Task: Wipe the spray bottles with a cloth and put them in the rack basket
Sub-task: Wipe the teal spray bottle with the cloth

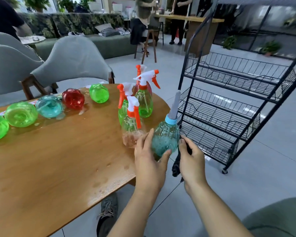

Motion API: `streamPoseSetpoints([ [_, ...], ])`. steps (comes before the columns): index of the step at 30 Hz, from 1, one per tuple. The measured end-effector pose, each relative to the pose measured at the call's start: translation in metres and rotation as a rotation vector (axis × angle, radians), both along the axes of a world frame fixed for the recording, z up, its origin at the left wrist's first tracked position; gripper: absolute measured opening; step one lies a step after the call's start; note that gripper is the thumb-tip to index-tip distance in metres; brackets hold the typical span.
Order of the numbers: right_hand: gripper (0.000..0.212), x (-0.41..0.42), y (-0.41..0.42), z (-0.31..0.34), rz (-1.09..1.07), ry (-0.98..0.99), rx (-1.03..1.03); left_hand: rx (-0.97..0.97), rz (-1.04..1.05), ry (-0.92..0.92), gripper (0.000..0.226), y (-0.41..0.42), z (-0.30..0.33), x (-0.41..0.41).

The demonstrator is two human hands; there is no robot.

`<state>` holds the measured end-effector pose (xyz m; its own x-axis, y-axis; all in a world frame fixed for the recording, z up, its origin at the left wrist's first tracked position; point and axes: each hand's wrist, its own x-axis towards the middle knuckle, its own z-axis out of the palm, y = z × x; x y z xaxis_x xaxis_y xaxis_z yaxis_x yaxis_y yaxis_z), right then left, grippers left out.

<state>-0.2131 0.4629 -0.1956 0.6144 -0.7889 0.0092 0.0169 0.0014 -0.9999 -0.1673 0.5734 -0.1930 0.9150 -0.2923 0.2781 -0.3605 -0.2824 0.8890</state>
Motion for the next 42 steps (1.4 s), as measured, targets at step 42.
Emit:
streamPoseSetpoints([
  [42, 0.021, -0.017, 0.131, 0.108, 0.383, -0.269, -0.325, -0.064, 0.111, -0.043, 0.053, 0.166, 0.107, -0.052],
])
